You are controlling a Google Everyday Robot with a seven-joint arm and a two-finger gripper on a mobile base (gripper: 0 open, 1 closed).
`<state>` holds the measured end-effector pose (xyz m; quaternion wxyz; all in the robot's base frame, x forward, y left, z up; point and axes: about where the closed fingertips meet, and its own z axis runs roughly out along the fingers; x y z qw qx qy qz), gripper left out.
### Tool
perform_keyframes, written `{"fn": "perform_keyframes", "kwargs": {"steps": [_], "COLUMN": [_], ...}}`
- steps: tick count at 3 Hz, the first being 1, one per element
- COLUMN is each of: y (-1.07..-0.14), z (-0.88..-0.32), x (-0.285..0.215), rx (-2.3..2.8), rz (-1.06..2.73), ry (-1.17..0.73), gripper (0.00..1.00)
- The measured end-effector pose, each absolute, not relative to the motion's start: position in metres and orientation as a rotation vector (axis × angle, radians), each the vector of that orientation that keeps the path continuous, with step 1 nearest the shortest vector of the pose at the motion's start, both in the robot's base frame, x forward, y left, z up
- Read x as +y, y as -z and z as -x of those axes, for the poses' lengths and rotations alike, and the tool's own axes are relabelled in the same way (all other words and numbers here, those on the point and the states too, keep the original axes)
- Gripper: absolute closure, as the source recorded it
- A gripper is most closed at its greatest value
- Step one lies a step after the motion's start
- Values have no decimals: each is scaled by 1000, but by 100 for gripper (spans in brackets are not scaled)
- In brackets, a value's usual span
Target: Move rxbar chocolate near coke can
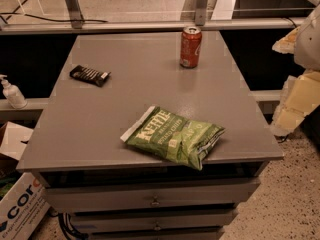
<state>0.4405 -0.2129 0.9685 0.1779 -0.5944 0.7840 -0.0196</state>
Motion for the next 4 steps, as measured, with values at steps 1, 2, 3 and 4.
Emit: {"fn": "perform_keyframes", "kwargs": {"steps": [1, 2, 3, 4], "y": [-941, -908, -885, -885], "z": [-445, -458, -471, -474], "x": [-193, -151, -91, -80], "rx": [2187, 2128, 2051, 2032], "rz": [1623, 1576, 1532, 1518], "ry": [-50, -195, -372, -396], "gripper": [0, 0, 0, 0]}}
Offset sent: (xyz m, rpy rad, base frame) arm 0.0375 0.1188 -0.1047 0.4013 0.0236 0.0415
